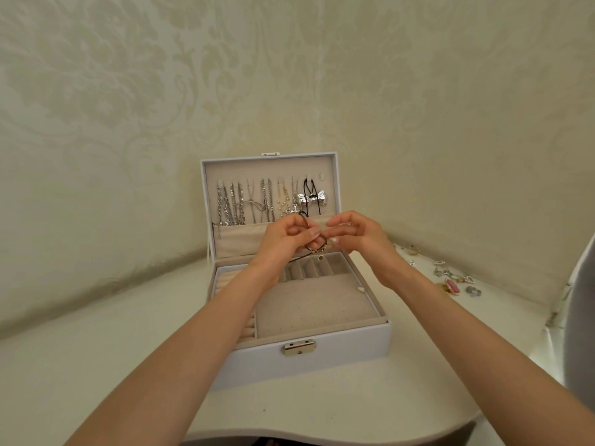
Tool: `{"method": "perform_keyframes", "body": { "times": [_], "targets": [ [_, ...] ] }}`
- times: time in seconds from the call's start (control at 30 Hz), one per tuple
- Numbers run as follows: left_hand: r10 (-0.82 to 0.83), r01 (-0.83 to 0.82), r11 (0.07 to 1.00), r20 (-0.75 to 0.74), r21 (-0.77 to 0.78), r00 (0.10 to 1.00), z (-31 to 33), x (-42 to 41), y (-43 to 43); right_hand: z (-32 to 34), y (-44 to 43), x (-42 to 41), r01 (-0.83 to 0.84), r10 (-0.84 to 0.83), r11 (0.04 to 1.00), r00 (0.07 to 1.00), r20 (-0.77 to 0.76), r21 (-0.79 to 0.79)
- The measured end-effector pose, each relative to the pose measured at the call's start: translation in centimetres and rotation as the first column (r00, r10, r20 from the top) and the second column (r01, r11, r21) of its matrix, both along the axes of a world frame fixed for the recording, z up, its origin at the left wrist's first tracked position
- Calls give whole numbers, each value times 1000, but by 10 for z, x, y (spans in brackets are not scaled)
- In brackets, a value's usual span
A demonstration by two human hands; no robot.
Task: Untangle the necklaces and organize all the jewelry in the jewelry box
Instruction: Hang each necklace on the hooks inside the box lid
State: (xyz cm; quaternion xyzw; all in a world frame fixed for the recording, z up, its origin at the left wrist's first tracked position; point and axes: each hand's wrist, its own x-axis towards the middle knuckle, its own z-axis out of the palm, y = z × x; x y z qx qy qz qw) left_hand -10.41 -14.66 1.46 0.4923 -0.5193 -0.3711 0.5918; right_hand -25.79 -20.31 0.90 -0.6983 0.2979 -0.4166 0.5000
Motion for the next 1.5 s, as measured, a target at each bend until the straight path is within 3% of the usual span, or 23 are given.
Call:
{"method": "perform_keyframes", "body": {
  "times": [0.27,0.63,0.83,0.9,1.03,1.17,1.27,1.33,1.4,1.43,1.5],
  "targets": [
    [42,-43,998,-16,-36,999,-2,0,-2,-4,-1,2,-114,117,993,989,-93,35],
    [92,-77,991,138,-107,986,-5,3,-4,-3,-5,1,60,-60,998,998,3,-27],
    [155,-134,986,260,-97,953,-11,4,-8,1,-4,1,79,-82,994,996,-44,-78],
    [236,-206,971,384,-118,892,-12,5,-9,2,-4,4,81,-92,989,991,-93,-121],
    [351,-334,930,640,-153,683,-12,3,-10,2,-5,10,91,-133,973,971,-199,-210],
    [423,-346,898,754,-272,503,-5,0,-8,6,-8,13,99,-158,966,957,-242,-240],
    [538,-329,840,741,-431,403,0,1,-12,9,-11,14,107,-162,964,963,-217,-245],
    [586,-336,809,712,-483,388,3,2,-14,11,-13,14,116,-162,963,970,-182,-242],
    [540,-326,839,746,-436,391,7,4,-18,16,-16,14,119,-157,967,976,-153,-227],
    [487,-315,870,768,-380,417,10,5,-20,18,-18,14,115,-148,970,978,-145,-215],
    [379,-281,923,742,-262,552,15,7,-23,22,-21,14,106,-132,976,982,-134,-189]
  ]
}}
